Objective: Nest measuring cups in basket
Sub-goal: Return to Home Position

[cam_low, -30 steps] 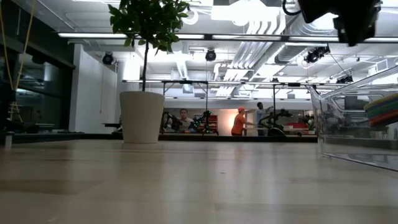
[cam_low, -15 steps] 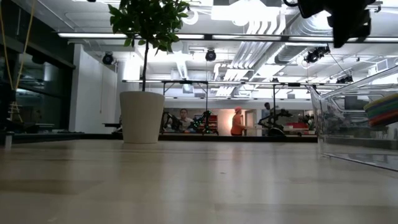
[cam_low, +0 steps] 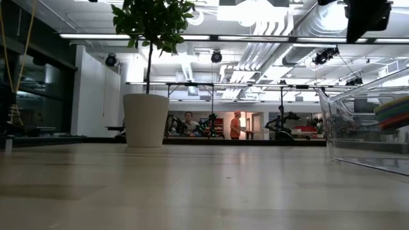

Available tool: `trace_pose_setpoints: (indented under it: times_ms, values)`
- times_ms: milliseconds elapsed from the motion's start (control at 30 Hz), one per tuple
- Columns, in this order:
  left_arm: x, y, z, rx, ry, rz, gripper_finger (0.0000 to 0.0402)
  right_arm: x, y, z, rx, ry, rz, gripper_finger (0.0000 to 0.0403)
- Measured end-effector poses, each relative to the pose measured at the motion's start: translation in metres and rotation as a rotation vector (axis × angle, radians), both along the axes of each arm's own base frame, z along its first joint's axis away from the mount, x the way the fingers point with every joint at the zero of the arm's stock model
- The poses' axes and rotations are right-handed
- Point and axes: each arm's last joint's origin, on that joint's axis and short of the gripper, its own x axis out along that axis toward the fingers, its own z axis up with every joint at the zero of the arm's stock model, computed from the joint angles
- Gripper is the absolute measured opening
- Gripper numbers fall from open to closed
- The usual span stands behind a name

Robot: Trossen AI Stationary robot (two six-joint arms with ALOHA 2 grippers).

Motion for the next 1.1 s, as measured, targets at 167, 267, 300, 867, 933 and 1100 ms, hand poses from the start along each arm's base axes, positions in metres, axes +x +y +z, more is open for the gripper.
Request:
trace_pose_setpoints:
  times_ms: [167, 267, 300, 867, 933, 1100]
  values:
    - [-0.006, -0.001, -0.008, 0.001, 0.026, -0.015, 0.0, 0.002, 0.002, 0.009, 0.011, -0.124, -0.008, 0.0]
    - [-0.013, -0.002, -0.023, -0.022, -0.013, -0.029, 0.0, 0.004, 0.002, 0.015, 0.014, -0.207, -0.002, 0.0]
    - [-0.015, -0.002, -0.028, -0.028, -0.042, -0.033, 0.0, 0.004, 0.002, 0.017, 0.01, -0.23, -0.006, 0.0]
    - [-0.04, -0.001, -0.112, -0.144, -0.267, -0.071, 0.0, -0.001, -0.003, 0.034, 0.022, -0.398, -0.097, 0.0]
    - [-0.036, -0.002, -0.123, -0.144, -0.274, -0.075, 0.0, -0.001, -0.003, 0.034, 0.039, -0.406, -0.116, 0.0]
    - [-0.028, -0.002, -0.148, -0.158, -0.327, -0.082, 0.0, 0.003, -0.002, 0.038, 0.08, -0.455, -0.134, 0.0]
